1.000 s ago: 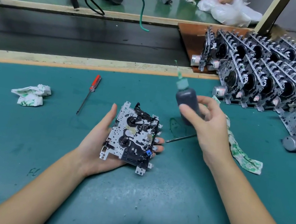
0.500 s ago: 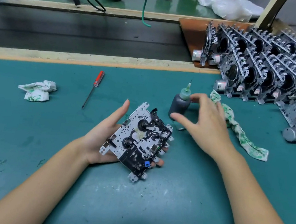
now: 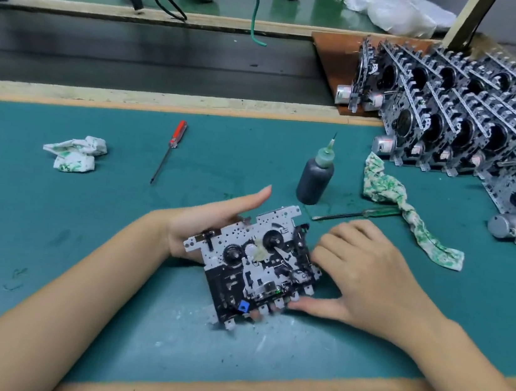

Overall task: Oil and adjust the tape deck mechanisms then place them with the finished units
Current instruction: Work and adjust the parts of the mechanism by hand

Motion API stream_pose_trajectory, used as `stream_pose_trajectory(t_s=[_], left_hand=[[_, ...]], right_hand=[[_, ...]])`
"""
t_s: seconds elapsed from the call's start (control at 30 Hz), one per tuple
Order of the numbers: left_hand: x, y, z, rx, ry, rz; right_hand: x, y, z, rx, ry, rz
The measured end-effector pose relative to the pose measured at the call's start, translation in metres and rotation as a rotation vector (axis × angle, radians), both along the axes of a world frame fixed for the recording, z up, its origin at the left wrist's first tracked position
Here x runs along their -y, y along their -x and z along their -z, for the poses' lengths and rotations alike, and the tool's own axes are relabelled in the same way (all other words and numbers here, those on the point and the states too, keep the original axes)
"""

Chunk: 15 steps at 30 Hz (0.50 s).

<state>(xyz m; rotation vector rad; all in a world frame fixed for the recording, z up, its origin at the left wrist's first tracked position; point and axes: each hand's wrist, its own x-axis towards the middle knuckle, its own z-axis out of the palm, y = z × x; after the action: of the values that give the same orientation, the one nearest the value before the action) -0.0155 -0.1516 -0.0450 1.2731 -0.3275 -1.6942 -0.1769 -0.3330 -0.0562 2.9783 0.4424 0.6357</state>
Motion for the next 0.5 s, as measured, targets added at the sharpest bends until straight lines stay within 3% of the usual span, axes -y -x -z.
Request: stream_pose_trajectory(t_s=[0.1,0.17,0.2,0.27,0.33,0.43,0.5], left_hand=[[-0.002,0.000,-0.007,0.169,-0.083,-0.033],[-0.006,0.003,-0.012,0.299,-0.073,-0.173],[-0.011,0.007,-0.014,0.434,-0.097,-0.301],[-0.029,0.020,-0.010,0.976,-0.221,-0.458],[-0.048,0.043,-0.008,1.545,-0.449,-0.327],[-0.059,0.076,0.000,1.733,-0.403,-0.091],[-0.058,0.087,0.008,1.874,-0.333,-0.045]], right_hand=[[-0.005,0.004,0.005,0.008,-0.041,0.006],[-0.008,0.008,0.005,-0.005,-0.152,0.049],[-0.009,0.009,0.006,-0.013,-0.206,0.068],[-0.013,0.009,0.008,-0.024,-0.275,0.100],[-0.017,0.010,0.011,-0.039,-0.293,0.134],[-0.020,0.011,0.012,-0.054,-0.276,0.150],[-0.019,0.012,0.013,-0.059,-0.249,0.144]])
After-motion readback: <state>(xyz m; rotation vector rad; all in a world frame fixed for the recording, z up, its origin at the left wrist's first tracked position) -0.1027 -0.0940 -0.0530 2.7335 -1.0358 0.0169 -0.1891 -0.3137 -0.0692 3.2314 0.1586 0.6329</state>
